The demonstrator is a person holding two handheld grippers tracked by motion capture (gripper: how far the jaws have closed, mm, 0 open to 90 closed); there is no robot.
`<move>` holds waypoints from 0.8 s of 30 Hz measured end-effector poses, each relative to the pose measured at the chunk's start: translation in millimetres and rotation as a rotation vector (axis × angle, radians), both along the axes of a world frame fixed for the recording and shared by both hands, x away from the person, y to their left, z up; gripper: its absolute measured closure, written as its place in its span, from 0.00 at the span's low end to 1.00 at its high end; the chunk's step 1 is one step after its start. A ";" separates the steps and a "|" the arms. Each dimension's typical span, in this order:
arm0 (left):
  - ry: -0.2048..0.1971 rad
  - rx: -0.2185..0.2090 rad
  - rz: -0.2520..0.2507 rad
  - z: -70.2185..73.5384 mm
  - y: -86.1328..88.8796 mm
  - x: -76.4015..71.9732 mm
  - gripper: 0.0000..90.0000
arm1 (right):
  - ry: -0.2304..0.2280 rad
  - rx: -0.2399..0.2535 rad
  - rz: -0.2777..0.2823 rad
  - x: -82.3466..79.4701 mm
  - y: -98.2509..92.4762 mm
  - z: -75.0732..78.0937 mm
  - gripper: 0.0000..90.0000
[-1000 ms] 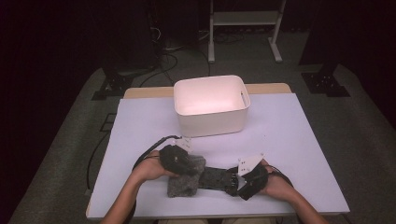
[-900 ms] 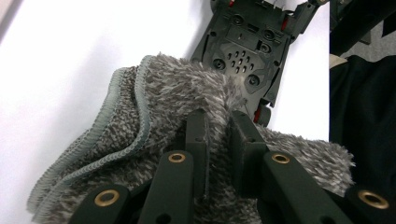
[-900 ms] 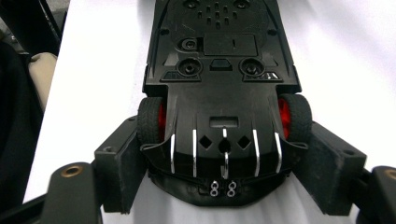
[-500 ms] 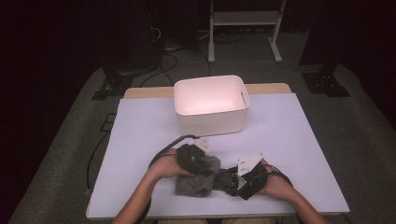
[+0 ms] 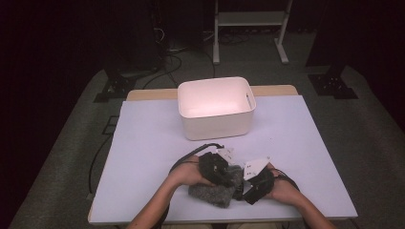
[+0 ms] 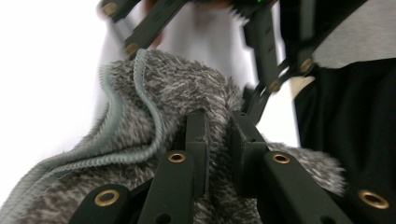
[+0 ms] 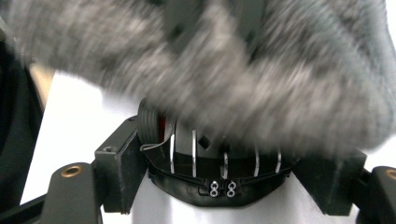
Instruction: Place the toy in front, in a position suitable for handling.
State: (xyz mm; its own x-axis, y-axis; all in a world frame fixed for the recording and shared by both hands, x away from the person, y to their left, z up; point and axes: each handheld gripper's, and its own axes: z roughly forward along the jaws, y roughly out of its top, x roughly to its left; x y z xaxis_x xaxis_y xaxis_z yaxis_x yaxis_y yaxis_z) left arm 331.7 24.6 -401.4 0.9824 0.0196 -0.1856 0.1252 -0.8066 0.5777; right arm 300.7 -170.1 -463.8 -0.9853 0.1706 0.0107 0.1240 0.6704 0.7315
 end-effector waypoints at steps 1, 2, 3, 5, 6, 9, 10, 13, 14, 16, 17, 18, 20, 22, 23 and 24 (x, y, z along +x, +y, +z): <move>0.015 -0.013 0.001 -0.8 1.4 0.1 0.88 | -0.003 0.000 0.002 0.6 -0.1 -0.1 0.26; 0.015 -0.013 0.001 -0.8 1.4 0.1 0.88 | -0.003 -0.001 0.001 0.6 0.1 0.0 0.26; 0.000 0.001 -0.013 -3.4 -3.3 -2.4 0.88 | -0.004 -0.003 0.002 0.4 0.3 0.1 0.26; -0.017 0.021 -0.008 -0.3 -1.5 -1.6 0.88 | -0.004 -0.003 0.001 0.3 0.3 0.2 0.26; -0.032 0.037 0.004 1.7 2.3 0.4 0.88 | -0.005 -0.002 0.000 0.4 0.2 0.0 0.26; -0.055 0.064 0.055 3.8 18.7 7.9 0.88 | -0.005 -0.002 -0.001 0.4 0.2 0.0 0.26; -0.056 0.071 0.083 4.2 28.7 11.1 0.88 | -0.007 0.000 0.001 0.5 0.2 -0.2 0.26; -0.041 0.069 0.148 4.9 58.9 15.3 0.88 | -0.004 0.000 0.002 0.9 0.1 -0.1 0.26; -0.037 0.063 0.167 4.9 69.0 14.9 0.88 | -0.004 0.000 0.002 0.9 0.1 -0.1 0.26; -0.010 0.045 0.193 2.6 91.3 11.8 0.88 | -0.007 -0.001 0.005 1.2 0.2 -0.1 0.26; 0.001 0.037 0.199 1.5 94.8 10.7 0.88 | -0.004 -0.002 0.006 1.2 0.2 0.0 0.26; 0.010 0.028 0.203 1.0 95.8 9.7 0.88 | -0.006 -0.002 0.007 1.3 0.3 -0.1 0.26; 0.006 0.022 0.187 1.0 90.8 9.0 0.88 | -0.008 -0.007 0.007 1.4 0.7 0.3 0.26; -0.001 0.025 0.169 1.7 84.1 8.5 0.88 | -0.008 -0.008 0.007 1.3 0.8 0.3 0.26; 0.003 0.015 0.153 2.0 77.3 8.2 0.88 | -0.007 -0.008 0.006 1.2 0.8 0.4 0.26; 0.008 0.007 0.117 2.2 62.6 6.9 0.88 | -0.006 -0.007 0.005 1.2 0.9 0.4 0.26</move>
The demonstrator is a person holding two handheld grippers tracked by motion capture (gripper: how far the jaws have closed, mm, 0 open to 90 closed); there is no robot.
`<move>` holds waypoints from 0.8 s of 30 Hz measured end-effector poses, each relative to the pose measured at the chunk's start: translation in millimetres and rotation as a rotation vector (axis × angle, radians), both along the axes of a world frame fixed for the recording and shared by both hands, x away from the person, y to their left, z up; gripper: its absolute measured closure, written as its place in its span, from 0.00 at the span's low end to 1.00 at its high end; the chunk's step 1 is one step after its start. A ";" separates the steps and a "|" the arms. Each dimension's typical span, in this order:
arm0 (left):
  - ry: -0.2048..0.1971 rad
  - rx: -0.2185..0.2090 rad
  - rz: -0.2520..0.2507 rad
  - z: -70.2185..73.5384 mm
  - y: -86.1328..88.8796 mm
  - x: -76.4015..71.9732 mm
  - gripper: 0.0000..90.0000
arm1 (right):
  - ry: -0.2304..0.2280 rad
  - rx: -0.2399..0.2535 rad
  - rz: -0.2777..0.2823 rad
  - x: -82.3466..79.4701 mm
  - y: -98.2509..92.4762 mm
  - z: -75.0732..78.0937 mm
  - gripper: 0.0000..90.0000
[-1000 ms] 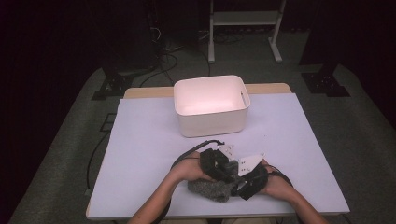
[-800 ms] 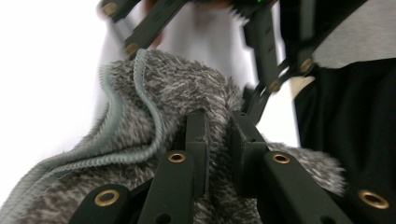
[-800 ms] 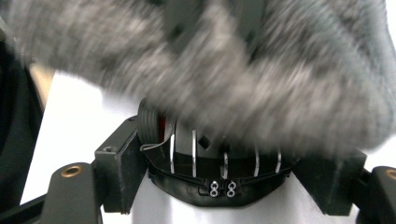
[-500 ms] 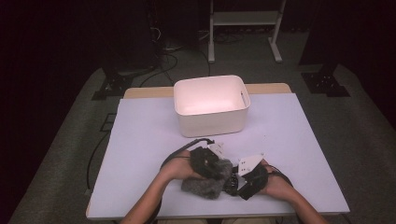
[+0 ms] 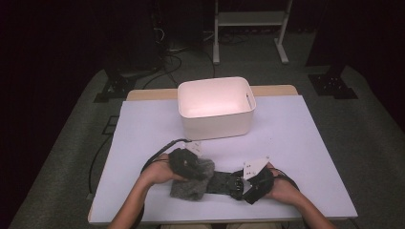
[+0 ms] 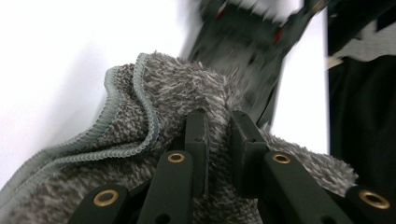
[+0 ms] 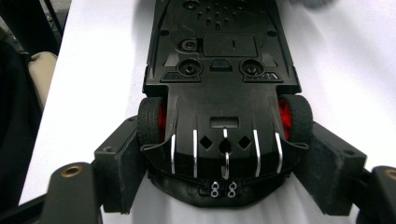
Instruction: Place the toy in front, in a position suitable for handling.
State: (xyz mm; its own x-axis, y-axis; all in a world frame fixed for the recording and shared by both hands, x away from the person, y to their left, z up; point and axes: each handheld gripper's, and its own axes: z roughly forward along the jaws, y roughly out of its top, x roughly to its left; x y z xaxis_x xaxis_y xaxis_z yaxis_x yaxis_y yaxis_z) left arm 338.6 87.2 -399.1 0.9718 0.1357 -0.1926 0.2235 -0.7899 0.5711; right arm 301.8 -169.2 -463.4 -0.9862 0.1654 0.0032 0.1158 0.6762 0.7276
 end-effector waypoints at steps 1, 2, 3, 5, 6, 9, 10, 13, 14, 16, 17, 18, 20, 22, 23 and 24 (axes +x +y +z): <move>0.000 0.000 0.000 0.0 0.0 0.0 0.88 | 0.000 0.000 0.000 0.0 0.0 0.0 0.26; -0.001 0.002 -0.027 -1.2 -12.2 -0.9 0.88 | 0.001 0.000 0.000 -0.1 0.1 0.0 0.26; -0.002 0.007 -0.066 -3.1 -29.0 -2.5 0.88 | 0.001 0.002 0.002 0.0 0.1 -0.2 0.26; -0.001 0.001 -0.097 -4.0 -45.3 -4.2 0.88 | -0.002 0.003 0.003 0.3 -0.1 -0.4 0.26; -0.001 0.001 -0.097 -4.0 -45.3 -4.2 0.88 | -0.002 0.003 0.003 0.3 -0.1 -0.4 0.26; -0.002 -0.012 -0.154 -5.0 -69.9 -10.4 0.88 | 0.001 0.004 0.001 0.1 -0.1 -0.4 0.26; -0.002 -0.013 -0.163 -5.5 -74.4 -11.8 0.88 | 0.002 0.004 0.002 0.0 -0.1 -0.4 0.26; -0.004 -0.008 -0.173 -5.7 -79.5 -12.1 0.88 | 0.006 0.005 0.001 -0.3 -0.1 -0.4 0.26; -0.005 -0.008 -0.175 -5.6 -79.4 -11.2 0.88 | 0.007 0.006 -0.001 -0.5 -0.2 -0.5 0.26; -0.011 0.008 -0.162 -3.5 -71.9 -10.2 0.88 | 0.005 0.007 0.000 -0.3 -0.3 -0.7 0.26; -0.011 0.008 -0.162 -3.5 -71.9 -10.2 0.88 | 0.005 0.007 0.000 -0.3 -0.3 -0.7 0.26; -0.016 0.017 -0.140 -2.2 -62.6 -9.0 0.88 | 0.001 0.007 0.000 0.0 -0.6 -0.8 0.26; -0.016 0.019 -0.120 -1.7 -50.6 -7.3 0.88 | -0.002 0.008 0.000 0.2 -0.7 -0.9 0.26; -0.015 0.024 -0.095 -1.1 -37.6 -5.7 0.87 | 0.000 0.009 0.000 0.1 -0.6 -0.9 0.26; -0.013 0.025 -0.082 -1.0 -31.1 -5.3 0.87 | -0.001 0.008 0.001 0.3 -0.6 -0.9 0.26; -0.013 0.025 -0.082 -1.0 -31.1 -5.3 0.87 | 0.001 0.009 0.000 0.2 -0.6 -0.8 0.26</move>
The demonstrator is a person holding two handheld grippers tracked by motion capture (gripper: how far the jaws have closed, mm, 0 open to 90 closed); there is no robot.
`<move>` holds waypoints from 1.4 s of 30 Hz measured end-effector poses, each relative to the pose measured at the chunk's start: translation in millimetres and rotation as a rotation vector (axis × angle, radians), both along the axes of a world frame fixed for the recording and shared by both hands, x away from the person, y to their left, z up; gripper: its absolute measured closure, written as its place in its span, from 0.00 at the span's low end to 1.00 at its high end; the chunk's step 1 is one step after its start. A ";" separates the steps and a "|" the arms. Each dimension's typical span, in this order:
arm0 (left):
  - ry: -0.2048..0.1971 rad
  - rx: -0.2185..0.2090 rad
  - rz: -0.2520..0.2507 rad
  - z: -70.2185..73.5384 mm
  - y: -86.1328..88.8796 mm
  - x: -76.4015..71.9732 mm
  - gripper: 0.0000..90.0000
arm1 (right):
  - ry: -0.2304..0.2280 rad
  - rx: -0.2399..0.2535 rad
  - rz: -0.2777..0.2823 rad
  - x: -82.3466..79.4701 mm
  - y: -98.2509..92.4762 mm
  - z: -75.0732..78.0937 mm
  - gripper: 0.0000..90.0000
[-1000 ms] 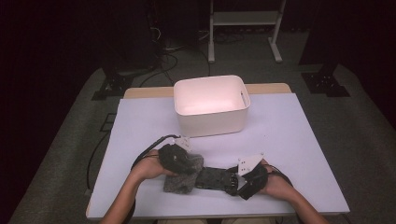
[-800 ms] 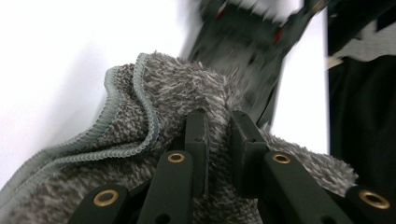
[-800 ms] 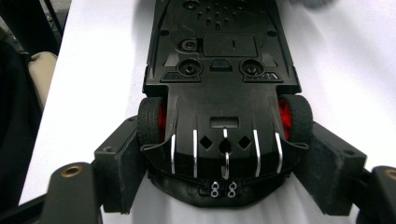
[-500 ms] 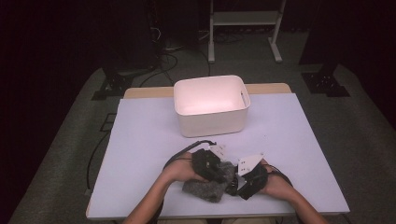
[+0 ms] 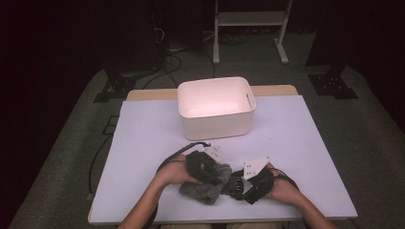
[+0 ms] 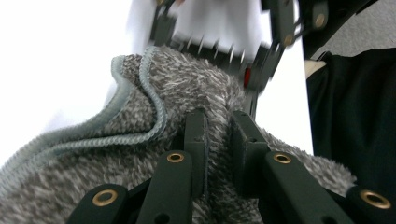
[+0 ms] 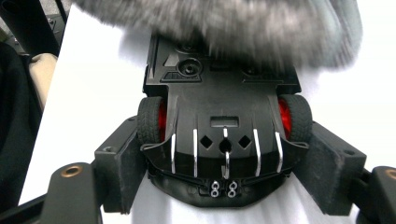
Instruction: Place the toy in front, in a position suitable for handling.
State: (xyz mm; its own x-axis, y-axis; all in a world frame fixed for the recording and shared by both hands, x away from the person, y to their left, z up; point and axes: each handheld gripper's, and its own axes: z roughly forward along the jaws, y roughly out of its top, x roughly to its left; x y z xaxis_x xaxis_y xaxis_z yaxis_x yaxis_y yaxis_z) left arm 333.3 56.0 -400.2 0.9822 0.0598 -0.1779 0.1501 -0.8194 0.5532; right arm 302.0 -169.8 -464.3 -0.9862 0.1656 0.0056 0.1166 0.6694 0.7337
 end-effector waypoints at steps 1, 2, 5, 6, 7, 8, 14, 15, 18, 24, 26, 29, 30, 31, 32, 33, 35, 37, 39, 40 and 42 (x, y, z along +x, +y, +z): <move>-0.001 0.002 0.013 0.2 6.6 0.5 0.87 | 0.001 0.001 0.000 -0.1 0.1 0.0 0.26; 0.005 0.000 0.032 0.2 14.5 0.9 0.87 | 0.001 0.001 0.000 -0.1 0.1 0.0 0.26; 0.007 0.003 0.062 0.7 29.0 1.5 0.87 | 0.000 -0.002 0.002 0.4 -0.1 0.1 0.26; 0.012 -0.004 0.070 0.1 32.9 0.6 0.87 | 0.000 -0.002 0.003 0.5 -0.1 0.1 0.26; 0.015 -0.008 0.072 -0.5 34.8 -0.5 0.87 | -0.002 -0.002 0.002 0.5 0.0 0.1 0.26; 0.019 -0.019 0.077 -2.3 35.3 -2.2 0.87 | -0.004 -0.004 0.005 0.7 0.1 0.2 0.26; 0.030 -0.025 0.061 -5.3 31.2 -5.2 0.87 | -0.006 -0.017 -0.006 0.9 2.3 1.6 0.24; 0.029 -0.022 0.058 -5.6 30.8 -5.6 0.87 | 0.002 -0.020 -0.015 0.7 3.6 2.1 0.23; 0.033 -0.020 0.048 -7.8 29.0 -7.7 0.87 | 0.004 -0.039 -0.020 1.7 5.8 3.6 0.22; 0.043 -0.033 0.038 -10.3 27.5 -10.2 0.87 | 0.031 -0.063 -0.027 1.4 4.9 9.2 0.21; 0.043 -0.038 0.037 -10.8 26.9 -11.2 0.87 | 0.033 -0.079 -0.025 1.1 5.0 10.6 0.21; 0.045 -0.047 0.036 -11.6 26.4 -12.2 0.87 | 0.053 -0.099 -0.031 0.3 4.9 14.0 0.21; 0.045 -0.047 0.036 -11.6 26.4 -12.2 0.87 | 0.053 -0.099 -0.031 0.3 4.9 14.0 0.21; 0.042 -0.044 0.035 -11.4 26.0 -12.7 0.87 | 0.064 -0.112 -0.035 -0.2 4.4 16.2 0.21; 0.042 -0.044 0.035 -11.5 25.8 -12.9 0.87 | 0.068 -0.116 -0.035 0.3 3.9 17.4 0.21; 0.042 -0.044 0.035 -11.5 25.8 -12.9 0.87 | 0.073 -0.119 -0.035 0.7 3.4 18.8 0.21; 0.040 -0.043 0.034 -11.6 25.1 -13.6 0.87 | 0.091 -0.127 -0.031 1.7 3.5 21.0 0.21; 0.041 -0.042 0.030 -11.6 24.4 -14.1 0.87 | 0.089 -0.139 -0.027 1.4 4.5 22.0 0.21; 0.043 -0.040 0.032 -11.5 23.9 -14.5 0.87 | 0.098 -0.145 -0.028 1.4 4.8 23.0 0.21; 0.043 -0.039 0.032 -11.4 23.7 -14.8 0.87 | 0.102 -0.145 -0.026 1.4 4.6 23.1 0.21; 0.041 -0.035 0.031 -11.2 23.1 -15.3 0.87 | 0.109 -0.144 -0.025 1.0 4.0 23.3 0.21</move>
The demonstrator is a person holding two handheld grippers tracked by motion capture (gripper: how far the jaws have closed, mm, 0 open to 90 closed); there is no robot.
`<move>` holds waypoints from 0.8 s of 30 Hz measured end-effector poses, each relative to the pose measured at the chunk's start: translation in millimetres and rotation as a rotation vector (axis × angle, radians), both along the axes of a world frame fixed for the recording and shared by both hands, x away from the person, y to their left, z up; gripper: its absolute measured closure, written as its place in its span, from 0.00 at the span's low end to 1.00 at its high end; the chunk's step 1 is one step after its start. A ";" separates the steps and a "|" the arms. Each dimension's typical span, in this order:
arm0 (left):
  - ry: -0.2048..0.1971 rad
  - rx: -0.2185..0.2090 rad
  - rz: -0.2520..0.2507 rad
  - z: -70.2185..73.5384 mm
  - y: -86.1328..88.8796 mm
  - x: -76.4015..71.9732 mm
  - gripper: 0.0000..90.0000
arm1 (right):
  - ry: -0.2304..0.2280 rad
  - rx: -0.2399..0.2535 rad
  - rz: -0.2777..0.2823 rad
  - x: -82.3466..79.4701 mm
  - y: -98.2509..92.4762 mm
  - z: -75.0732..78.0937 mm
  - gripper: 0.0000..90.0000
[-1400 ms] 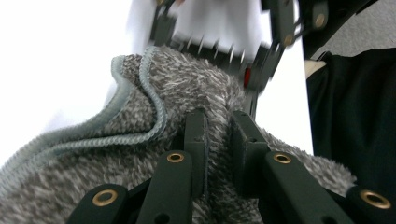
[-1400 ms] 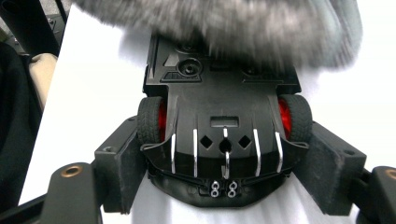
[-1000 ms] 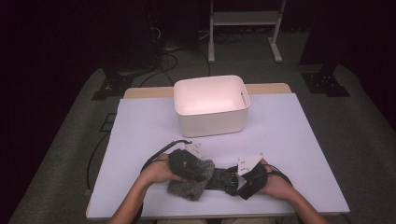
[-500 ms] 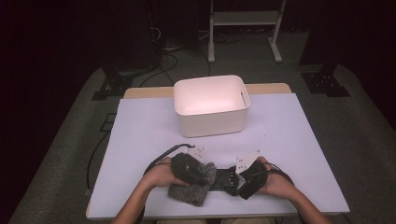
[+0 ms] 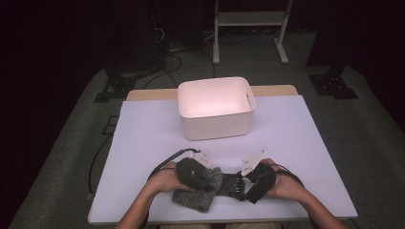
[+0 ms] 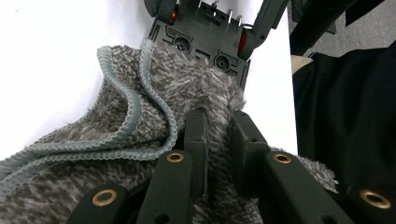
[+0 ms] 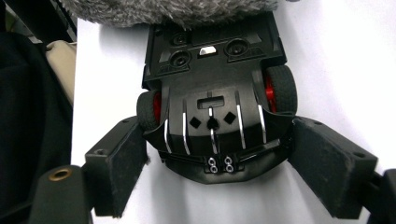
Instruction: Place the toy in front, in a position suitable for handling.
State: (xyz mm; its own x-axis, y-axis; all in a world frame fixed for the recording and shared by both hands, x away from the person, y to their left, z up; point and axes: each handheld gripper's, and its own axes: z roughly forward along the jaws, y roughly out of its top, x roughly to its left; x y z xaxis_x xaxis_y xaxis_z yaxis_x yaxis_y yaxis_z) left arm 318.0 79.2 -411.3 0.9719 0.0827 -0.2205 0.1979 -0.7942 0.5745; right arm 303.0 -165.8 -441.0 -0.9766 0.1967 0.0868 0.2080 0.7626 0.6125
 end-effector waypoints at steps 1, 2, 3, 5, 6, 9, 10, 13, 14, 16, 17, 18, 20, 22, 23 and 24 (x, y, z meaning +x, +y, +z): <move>0.000 0.000 0.000 0.0 0.0 0.0 0.87 | 0.000 0.000 0.000 0.0 0.0 0.0 0.21; -0.002 0.002 -0.003 0.1 -0.2 0.0 0.87 | 0.002 0.001 -0.001 -0.2 -0.3 0.0 0.21; -0.003 0.002 -0.004 0.0 -0.6 -0.3 0.87 | 0.005 -0.001 0.001 -0.9 -0.7 0.4 0.21; -0.001 0.003 -0.007 0.0 -0.9 -0.8 0.87 | 0.007 -0.004 0.002 -2.0 -1.1 0.6 0.21; 0.001 0.002 -0.006 0.0 -1.0 -1.1 0.87 | 0.007 -0.005 0.004 -2.5 -1.3 0.6 0.21; 0.002 0.001 -0.006 -0.2 -1.1 -1.2 0.87 | 0.007 -0.005 0.005 -4.3 -3.6 1.7 0.21; 0.002 0.001 -0.006 -0.2 -1.1 -1.2 0.87 | 0.007 -0.005 0.005 -4.3 -3.6 1.7 0.21; 0.011 -0.002 -0.009 -0.4 -1.6 -1.4 0.87 | 0.030 0.038 -0.013 -4.1 -10.5 7.3 0.23; 0.010 -0.001 -0.009 -0.3 -1.9 -1.6 0.87 | 0.035 0.051 -0.017 -3.3 -12.0 9.4 0.24; 0.010 0.002 -0.009 -0.1 -2.4 -1.7 0.87 | 0.043 0.069 -0.029 -1.5 -12.3 12.9 0.24; 0.011 0.002 -0.008 0.0 -2.4 -1.8 0.87 | 0.049 0.074 -0.034 -0.2 -11.1 14.0 0.24; 0.011 0.004 -0.007 0.1 -2.4 -2.1 0.87 | 0.055 0.076 -0.035 1.4 -9.3 14.5 0.24; 0.008 0.005 -0.008 0.1 -2.4 -2.1 0.87 | 0.062 0.076 -0.039 3.0 -6.9 14.4 0.24; 0.008 0.005 -0.010 -0.1 -2.5 -2.7 0.87 | 0.088 0.083 -0.041 9.3 0.7 11.4 0.25; 0.008 0.005 -0.010 -0.1 -2.5 -2.7 0.87 | 0.088 0.083 -0.041 9.3 0.7 11.4 0.25; 0.008 0.005 -0.011 -0.2 -2.6 -3.1 0.87 | 0.109 0.085 -0.047 13.4 4.9 8.4 0.25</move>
